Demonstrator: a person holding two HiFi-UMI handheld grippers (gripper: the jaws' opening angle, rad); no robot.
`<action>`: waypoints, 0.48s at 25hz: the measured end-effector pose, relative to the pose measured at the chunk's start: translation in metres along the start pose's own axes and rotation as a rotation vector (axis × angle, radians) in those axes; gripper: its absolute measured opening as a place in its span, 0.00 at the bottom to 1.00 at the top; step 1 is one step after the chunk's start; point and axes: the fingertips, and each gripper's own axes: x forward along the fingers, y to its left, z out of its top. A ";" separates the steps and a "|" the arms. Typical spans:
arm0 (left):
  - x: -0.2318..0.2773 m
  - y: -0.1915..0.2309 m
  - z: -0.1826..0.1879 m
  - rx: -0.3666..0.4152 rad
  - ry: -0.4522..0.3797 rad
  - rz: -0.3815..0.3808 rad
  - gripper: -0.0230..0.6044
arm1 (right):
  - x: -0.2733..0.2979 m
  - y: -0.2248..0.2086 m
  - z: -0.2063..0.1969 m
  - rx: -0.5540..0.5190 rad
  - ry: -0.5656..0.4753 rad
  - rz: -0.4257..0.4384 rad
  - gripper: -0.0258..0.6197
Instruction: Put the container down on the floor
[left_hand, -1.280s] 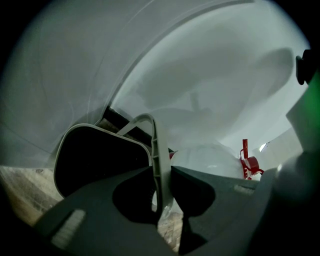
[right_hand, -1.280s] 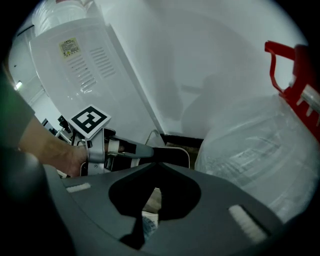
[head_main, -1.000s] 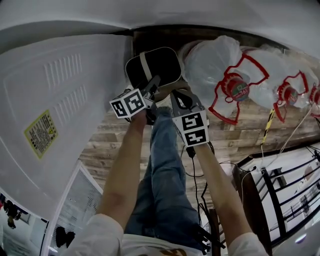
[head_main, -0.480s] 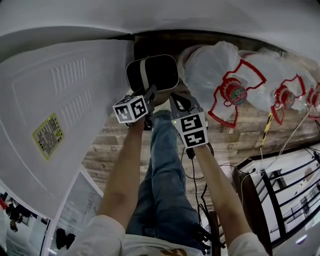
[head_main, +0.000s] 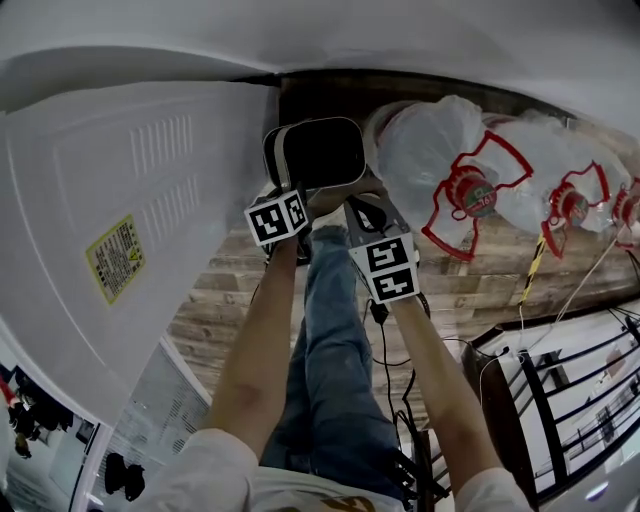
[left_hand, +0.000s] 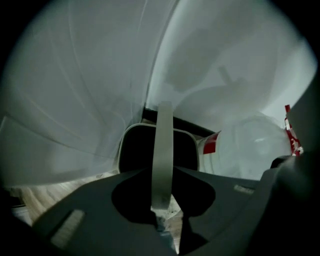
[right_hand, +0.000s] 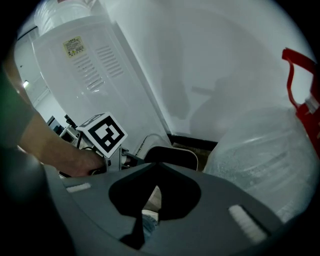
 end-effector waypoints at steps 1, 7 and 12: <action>0.001 0.006 -0.005 0.005 0.025 0.034 0.16 | 0.000 0.001 -0.001 0.000 0.000 0.004 0.08; -0.004 0.034 -0.017 -0.022 0.064 0.144 0.21 | -0.002 0.003 -0.001 -0.008 -0.009 0.004 0.08; -0.003 0.049 -0.026 -0.015 0.114 0.211 0.34 | -0.008 -0.002 0.002 -0.010 -0.023 -0.011 0.08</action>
